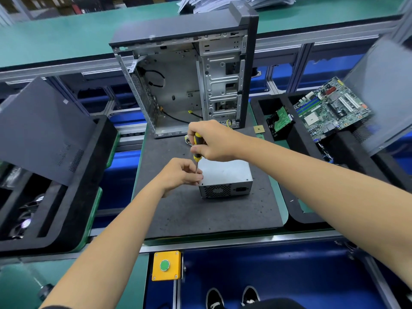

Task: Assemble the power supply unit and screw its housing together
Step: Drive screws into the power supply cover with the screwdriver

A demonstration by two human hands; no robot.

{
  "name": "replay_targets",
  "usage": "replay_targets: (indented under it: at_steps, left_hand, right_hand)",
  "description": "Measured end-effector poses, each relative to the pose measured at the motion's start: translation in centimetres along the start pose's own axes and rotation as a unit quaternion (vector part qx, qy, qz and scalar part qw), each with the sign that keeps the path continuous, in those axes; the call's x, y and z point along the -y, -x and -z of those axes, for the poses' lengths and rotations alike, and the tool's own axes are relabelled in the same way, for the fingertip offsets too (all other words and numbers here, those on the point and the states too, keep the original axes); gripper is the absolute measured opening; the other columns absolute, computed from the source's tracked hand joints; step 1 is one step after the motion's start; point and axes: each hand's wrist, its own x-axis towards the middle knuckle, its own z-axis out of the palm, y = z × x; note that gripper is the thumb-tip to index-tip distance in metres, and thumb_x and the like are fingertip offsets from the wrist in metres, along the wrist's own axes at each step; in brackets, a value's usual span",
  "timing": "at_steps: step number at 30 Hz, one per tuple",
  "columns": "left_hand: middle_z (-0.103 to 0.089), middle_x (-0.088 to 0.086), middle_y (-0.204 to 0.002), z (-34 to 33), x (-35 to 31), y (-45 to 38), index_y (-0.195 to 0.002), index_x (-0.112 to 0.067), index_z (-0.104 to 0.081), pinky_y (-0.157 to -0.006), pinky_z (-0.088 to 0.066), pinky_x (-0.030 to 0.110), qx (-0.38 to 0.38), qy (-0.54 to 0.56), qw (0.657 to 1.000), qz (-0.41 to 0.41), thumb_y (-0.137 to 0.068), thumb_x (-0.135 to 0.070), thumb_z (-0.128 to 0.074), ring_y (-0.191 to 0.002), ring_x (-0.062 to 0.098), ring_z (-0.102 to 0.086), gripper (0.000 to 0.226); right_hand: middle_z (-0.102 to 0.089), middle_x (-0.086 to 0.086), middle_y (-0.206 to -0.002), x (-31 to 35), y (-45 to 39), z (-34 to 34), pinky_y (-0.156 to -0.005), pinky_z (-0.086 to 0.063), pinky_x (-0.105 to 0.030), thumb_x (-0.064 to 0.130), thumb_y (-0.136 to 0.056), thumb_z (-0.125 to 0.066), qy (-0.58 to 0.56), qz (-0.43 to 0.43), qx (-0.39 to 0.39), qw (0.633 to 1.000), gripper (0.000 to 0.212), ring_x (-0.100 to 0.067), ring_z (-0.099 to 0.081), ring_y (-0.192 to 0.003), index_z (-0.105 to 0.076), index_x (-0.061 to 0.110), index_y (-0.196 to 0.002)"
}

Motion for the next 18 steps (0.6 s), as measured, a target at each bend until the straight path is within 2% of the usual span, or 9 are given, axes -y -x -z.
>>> replay_targets:
  at_steps: [3,5,7,12,15,18]
  left_hand:
    - [-0.069,0.010,-0.082,0.1,0.3,0.2,-0.065,-0.009,-0.063,-0.066,-0.055,0.024,-0.014,0.090,0.996,0.009,-0.081,0.009,-0.066,-0.068,0.018,-0.066,0.025]
    - [-0.068,0.009,-0.081,0.1,0.4,0.1,-0.070,-0.006,-0.059,-0.066,-0.056,0.024,-0.021,0.119,0.993,0.014,-0.082,0.009,-0.065,-0.066,0.018,-0.065,0.020]
    - [-0.068,0.007,-0.079,0.1,0.3,0.0,-0.070,-0.006,-0.060,-0.066,-0.056,0.026,-0.026,0.089,0.996,0.014,-0.080,0.009,-0.068,-0.064,0.019,-0.064,0.020]
    - [-0.067,0.012,-0.074,-0.2,0.0,-0.4,-0.062,-0.005,-0.058,-0.060,-0.054,0.028,-0.054,-0.054,0.997,0.007,-0.074,0.009,-0.069,-0.060,0.020,-0.062,0.022]
    - [-0.068,0.014,-0.068,-0.3,-0.1,-0.6,-0.058,-0.006,-0.064,-0.062,-0.055,0.029,-0.072,-0.062,0.995,0.001,-0.069,0.009,-0.067,-0.061,0.021,-0.061,0.019]
    - [-0.069,0.012,-0.066,-0.4,-0.1,-0.7,-0.068,-0.004,-0.070,-0.063,-0.055,0.026,-0.054,-0.047,0.997,0.003,-0.071,0.008,-0.070,-0.061,0.020,-0.063,0.012]
  right_hand:
    - [-0.069,-0.002,-0.078,-0.4,-0.1,0.4,-0.060,-0.049,-0.028,0.010,-0.090,-0.060,-0.024,-0.015,-0.016,0.999,0.010,0.005,-0.060,-0.060,-0.051,0.011,-0.087]
    - [-0.069,-0.003,-0.079,-0.6,-0.2,0.4,-0.056,-0.043,-0.021,0.011,-0.091,-0.060,-0.031,-0.025,-0.019,0.999,0.010,0.008,-0.058,-0.055,-0.050,0.011,-0.088]
    - [-0.069,-0.004,-0.080,-0.8,-0.2,0.4,-0.056,-0.042,-0.020,0.011,-0.091,-0.060,-0.025,-0.031,-0.019,0.999,0.010,0.007,-0.059,-0.057,-0.051,0.011,-0.088]
    - [-0.067,-0.001,-0.077,-0.8,-0.3,0.7,-0.057,-0.045,-0.021,0.011,-0.090,-0.061,-0.024,-0.034,-0.045,0.998,0.012,0.001,-0.062,-0.063,-0.050,0.013,-0.086]
    - [-0.067,-0.005,-0.079,-0.7,-0.2,1.1,-0.060,-0.050,-0.027,0.011,-0.090,-0.062,-0.006,-0.028,-0.045,0.999,0.011,-0.005,-0.064,-0.068,-0.051,0.012,-0.086]
    - [-0.065,-0.005,-0.080,-0.6,-0.1,1.3,-0.070,-0.054,-0.038,0.011,-0.090,-0.061,0.008,-0.025,-0.037,0.999,0.010,-0.015,-0.066,-0.077,-0.051,0.010,-0.087]
